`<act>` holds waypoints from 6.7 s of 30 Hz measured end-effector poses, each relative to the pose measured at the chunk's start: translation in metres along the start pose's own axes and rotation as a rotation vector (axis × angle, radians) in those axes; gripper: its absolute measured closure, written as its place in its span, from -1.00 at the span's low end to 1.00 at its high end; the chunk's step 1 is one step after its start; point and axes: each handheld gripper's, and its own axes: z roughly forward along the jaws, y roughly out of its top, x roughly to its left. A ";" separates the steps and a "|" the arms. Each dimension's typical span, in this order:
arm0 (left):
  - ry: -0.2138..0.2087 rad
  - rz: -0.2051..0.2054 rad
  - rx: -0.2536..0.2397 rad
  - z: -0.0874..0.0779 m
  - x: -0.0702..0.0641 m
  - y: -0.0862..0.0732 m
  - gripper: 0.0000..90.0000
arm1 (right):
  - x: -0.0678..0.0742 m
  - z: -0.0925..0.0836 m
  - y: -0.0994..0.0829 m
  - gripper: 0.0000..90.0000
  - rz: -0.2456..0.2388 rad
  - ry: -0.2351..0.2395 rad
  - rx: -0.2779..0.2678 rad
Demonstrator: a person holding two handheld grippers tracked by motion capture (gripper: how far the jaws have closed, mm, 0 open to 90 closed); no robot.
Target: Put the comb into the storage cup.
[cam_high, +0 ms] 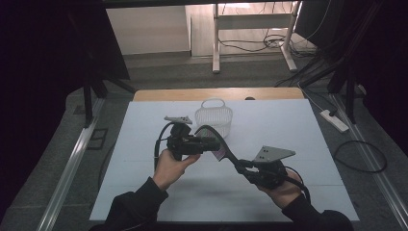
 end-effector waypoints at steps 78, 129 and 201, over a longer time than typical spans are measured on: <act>0.088 -0.017 -0.090 -0.051 0.022 0.049 0.94 | -0.026 -0.030 -0.030 -1.00 0.080 -0.023 0.088; 0.261 -0.065 -0.162 -0.061 0.061 0.088 0.94 | -0.028 -0.104 -0.086 -1.00 0.284 -0.227 0.101; 0.322 -0.119 -0.164 0.009 0.106 0.069 0.94 | -0.025 -0.117 -0.092 -0.96 0.314 -0.255 0.094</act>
